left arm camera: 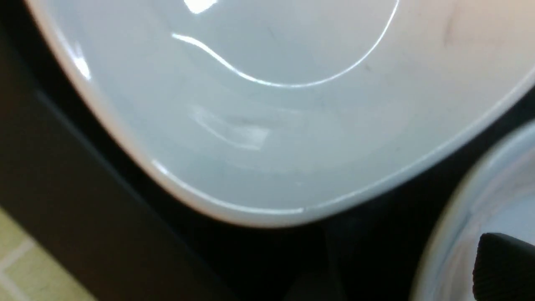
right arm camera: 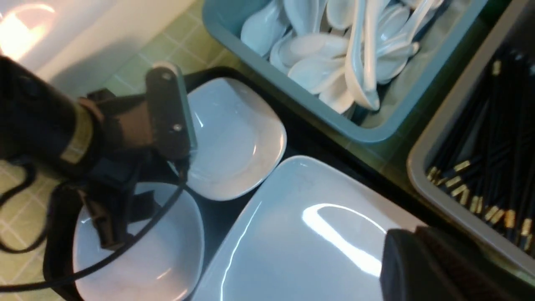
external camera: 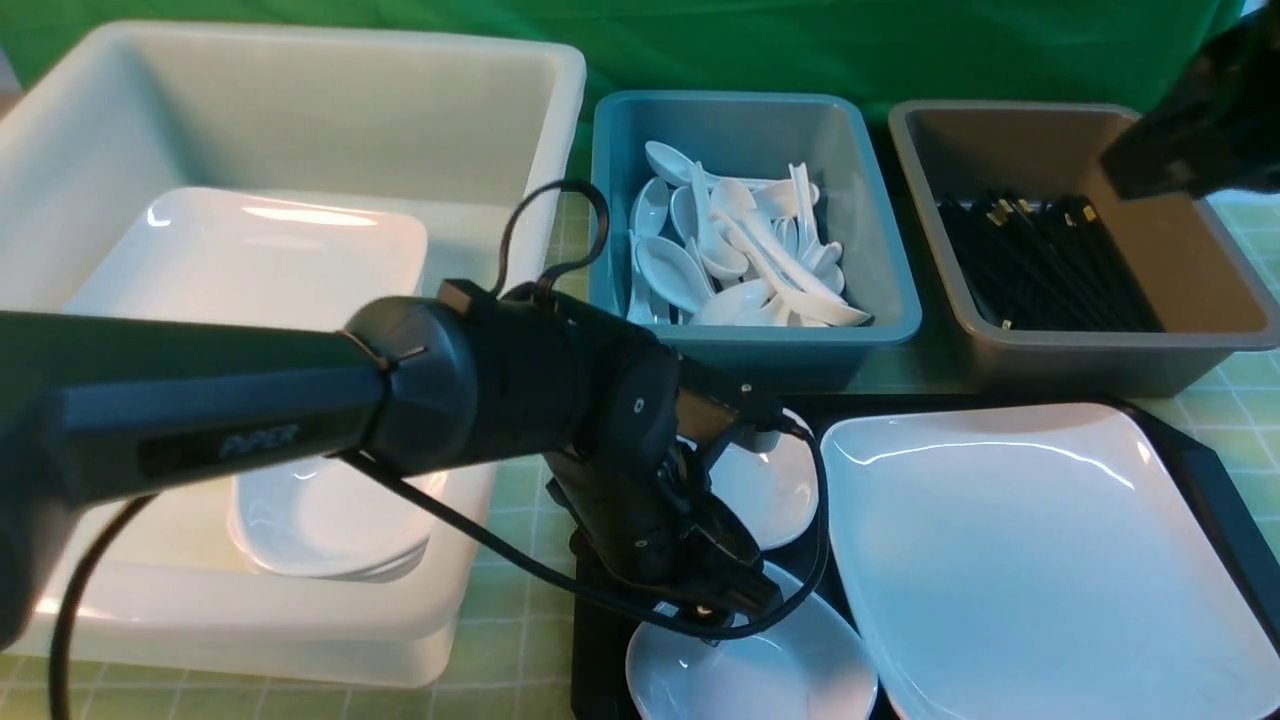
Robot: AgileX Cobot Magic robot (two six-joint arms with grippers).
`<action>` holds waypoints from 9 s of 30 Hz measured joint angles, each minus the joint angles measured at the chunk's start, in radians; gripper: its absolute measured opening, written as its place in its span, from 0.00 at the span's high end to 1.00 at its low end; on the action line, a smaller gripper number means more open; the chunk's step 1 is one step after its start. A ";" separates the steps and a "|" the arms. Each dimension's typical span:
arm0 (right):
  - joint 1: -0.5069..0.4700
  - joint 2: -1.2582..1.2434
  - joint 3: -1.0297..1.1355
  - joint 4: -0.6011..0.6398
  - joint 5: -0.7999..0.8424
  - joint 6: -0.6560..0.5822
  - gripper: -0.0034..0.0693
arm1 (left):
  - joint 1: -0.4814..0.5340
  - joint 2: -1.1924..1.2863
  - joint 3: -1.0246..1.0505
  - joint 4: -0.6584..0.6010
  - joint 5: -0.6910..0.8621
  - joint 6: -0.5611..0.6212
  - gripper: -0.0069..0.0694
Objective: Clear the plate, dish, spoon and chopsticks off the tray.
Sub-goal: Use the left arm to grab a small plate from the dinner plate, then use the left arm to put the small plate into the large storage box on the left, then use the left arm to grab a small plate from the dinner plate, then use the left arm to put the small plate into the large storage box on the left, then use the left arm to grab a plate from the dinner plate
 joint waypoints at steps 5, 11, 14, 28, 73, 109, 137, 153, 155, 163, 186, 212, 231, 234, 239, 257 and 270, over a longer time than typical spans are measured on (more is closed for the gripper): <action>0.000 -0.061 0.005 0.000 -0.010 0.000 0.92 | 0.000 0.007 0.000 -0.015 0.000 0.000 0.41; 0.000 -0.090 0.005 0.002 0.021 0.000 0.91 | 0.000 0.007 -0.002 -0.063 0.024 -0.006 0.76; 0.000 -0.097 0.006 0.007 0.034 0.000 0.90 | 0.002 -0.002 -0.010 -0.076 0.054 -0.021 0.79; 0.000 -0.129 0.006 0.102 0.037 -0.004 0.89 | 0.002 -0.264 -0.019 -0.046 0.252 -0.062 0.90; 0.489 0.130 -0.092 -0.554 0.037 0.136 0.94 | 0.846 -0.631 -0.038 -0.274 0.359 0.180 0.45; -0.190 -0.258 0.511 -0.187 -0.225 0.146 0.94 | -0.136 0.151 -0.202 0.573 -0.006 -0.016 0.25; -0.183 -0.211 0.250 0.566 -0.049 -0.371 0.94 | -0.084 -0.528 -0.241 0.607 0.243 -0.160 0.91; 0.227 0.050 0.151 0.422 -0.102 -0.278 0.94 | 0.292 -0.563 0.148 0.293 0.167 -0.012 0.90; 0.228 0.050 0.151 0.411 -0.108 -0.271 0.94 | 0.293 -0.554 0.177 0.285 0.135 0.004 0.86; 0.229 0.031 0.147 0.385 -0.088 -0.263 0.94 | 0.294 -0.539 0.153 0.232 0.158 -0.006 0.48; 0.050 -0.085 0.147 -0.206 0.002 0.076 0.90 | 0.279 -0.418 -0.058 0.197 0.288 -0.244 0.93; 0.047 -0.096 0.147 -0.191 -0.025 0.076 0.90 | 0.504 -0.345 0.145 0.286 0.274 -0.205 0.92; 0.047 -0.099 0.147 -0.184 0.042 0.079 0.92 | 0.223 -0.384 -0.090 -0.312 0.048 0.050 0.92; 0.047 -0.111 0.158 -0.192 0.049 0.087 0.92 | 0.128 -0.243 -0.192 -0.280 0.059 0.010 0.92; 0.047 -0.168 0.230 -0.242 0.054 0.157 0.92 | 0.090 -0.005 -0.388 -0.229 0.122 -0.078 0.81; 0.047 -0.219 0.446 -0.251 -0.055 0.181 0.94 | 0.089 0.390 -0.652 -0.259 0.125 -0.048 0.27; 0.047 -0.219 0.446 -0.251 -0.094 0.180 0.94 | 0.056 0.419 -0.660 -0.315 0.116 0.035 0.76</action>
